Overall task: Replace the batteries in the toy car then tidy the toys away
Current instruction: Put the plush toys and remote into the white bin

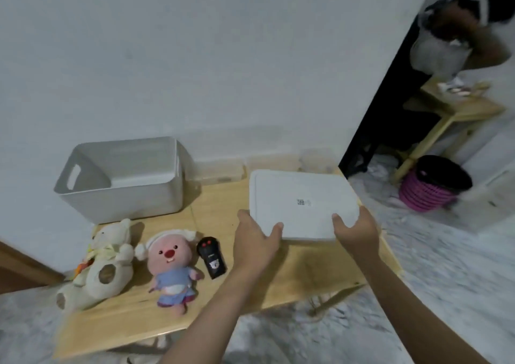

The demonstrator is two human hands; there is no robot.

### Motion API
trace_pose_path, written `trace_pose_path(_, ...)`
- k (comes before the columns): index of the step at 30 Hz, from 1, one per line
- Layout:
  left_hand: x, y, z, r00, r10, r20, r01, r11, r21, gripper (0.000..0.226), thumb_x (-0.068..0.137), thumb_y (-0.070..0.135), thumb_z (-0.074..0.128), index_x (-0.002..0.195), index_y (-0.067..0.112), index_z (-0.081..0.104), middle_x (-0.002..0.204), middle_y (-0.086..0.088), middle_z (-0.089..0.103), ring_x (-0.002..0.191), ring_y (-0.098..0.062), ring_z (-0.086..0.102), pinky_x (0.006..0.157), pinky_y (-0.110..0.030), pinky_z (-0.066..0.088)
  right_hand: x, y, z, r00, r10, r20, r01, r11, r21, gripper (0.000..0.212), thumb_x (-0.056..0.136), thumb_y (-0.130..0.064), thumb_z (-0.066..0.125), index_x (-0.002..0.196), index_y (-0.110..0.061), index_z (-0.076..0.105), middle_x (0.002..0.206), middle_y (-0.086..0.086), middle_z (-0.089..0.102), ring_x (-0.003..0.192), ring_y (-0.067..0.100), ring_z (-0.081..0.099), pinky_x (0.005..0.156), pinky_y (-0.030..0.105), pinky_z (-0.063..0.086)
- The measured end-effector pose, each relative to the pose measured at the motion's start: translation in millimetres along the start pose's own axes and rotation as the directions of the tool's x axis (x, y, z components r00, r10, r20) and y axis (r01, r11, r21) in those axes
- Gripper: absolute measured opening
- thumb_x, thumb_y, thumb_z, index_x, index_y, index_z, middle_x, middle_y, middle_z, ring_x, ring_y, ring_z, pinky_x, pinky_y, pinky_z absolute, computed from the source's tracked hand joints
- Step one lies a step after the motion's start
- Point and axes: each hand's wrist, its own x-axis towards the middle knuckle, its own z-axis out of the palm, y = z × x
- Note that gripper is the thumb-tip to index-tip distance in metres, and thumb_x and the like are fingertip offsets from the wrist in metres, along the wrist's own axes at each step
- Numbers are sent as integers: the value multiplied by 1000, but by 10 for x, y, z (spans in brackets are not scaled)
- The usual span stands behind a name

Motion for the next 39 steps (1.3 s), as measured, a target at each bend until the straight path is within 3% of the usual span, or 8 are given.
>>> trace_pose_path(5, -561, -115, 1040, 982, -97, 162, 92, 995, 39, 52, 79, 46, 68, 103, 19, 31, 100, 5, 56, 84, -11, 57, 59, -26, 44, 72, 1049, -538, 998, 19, 57, -7, 981, -194, 83, 65, -66, 38, 110, 2, 56, 103, 21, 61, 98, 38, 56, 88, 47, 44)
trace_pose_path(11, -831, -391, 1616, 951, -203, 233, 175, 975, 137, 72, 76, 57, 65, 122, 13, 31, 121, -7, 54, 108, -25, 56, 80, -41, 54, 132, 1661, -627, 960, 51, 276, 51, 935, -350, 74, 84, -49, 60, 138, -2, 40, 140, 25, 42, 129, 40, 38, 107, 48, 29)
trace_pose_path(14, -811, -422, 1678, 953, -191, 234, 133, 961, 243, 90, 82, 58, 59, 143, 7, 18, 145, -16, 34, 130, -36, 37, 101, -51, 42, 155, 1708, -541, 939, 57, 340, 81, 922, -379, 77, 85, -51, 57, 144, -9, 30, 149, 23, 25, 138, 40, 22, 111, 47, 21)
trace_pose_path(17, -771, -442, 1706, 943, -191, 274, 80, 926, 369, 88, 92, 47, 52, 148, 0, 4, 158, -16, 6, 144, -35, 11, 116, -48, 20, 177, 1713, -427, 918, 90, 386, 98, 892, -440, 81, 86, -56, 52, 147, -15, 19, 154, 22, 9, 141, 39, 11, 113, 48, 16)
trace_pose_path(23, -734, -460, 1725, 943, -174, 282, 54, 921, 386, 84, 95, 44, 48, 149, 1, 1, 159, -13, -3, 147, -31, -1, 118, -47, 13, 76, 1542, -307, 933, 74, 351, 102, 883, -457, 70, 91, -47, 46, 147, -15, 19, 156, 20, -2, 144, 34, -1, 112, 56, 8)
trace_pose_path(27, -686, -461, 1418, 989, -32, 148, -22, 937, 348, 64, 96, 35, 46, 146, 1, 25, 154, -17, 25, 146, -26, 14, 118, -44, 16, -186, 1125, -112, 931, -167, 326, 248, 942, -225, 57, 86, -31, 54, 132, 1, 46, 147, 30, 28, 138, 44, 25, 108, 61, 24)
trace_pose_path(30, -625, -468, 955, 995, 101, -20, -90, 946, 313, 46, 94, 22, 50, 132, -3, 47, 136, -18, 50, 134, -32, 37, 111, -42, 30, -468, 569, 171, 898, -236, 371, 289, 952, -95, 51, 90, -22, 56, 136, -3, 44, 149, 21, 30, 139, 37, 26, 114, 47, 24)
trace_pose_path(39, -216, -1106, -1106, 901, 174, -398, 13, 904, 427, 46, 85, 34, 50, 116, 1, 61, 115, -23, 59, 112, -38, 52, 95, -47, 44, -1588, -1154, 1231, 787, -396, 473, 380, 915, 134, 48, 91, -27, 54, 137, -19, 42, 131, 3, 48, 118, 20, 51, 91, 24, 39)
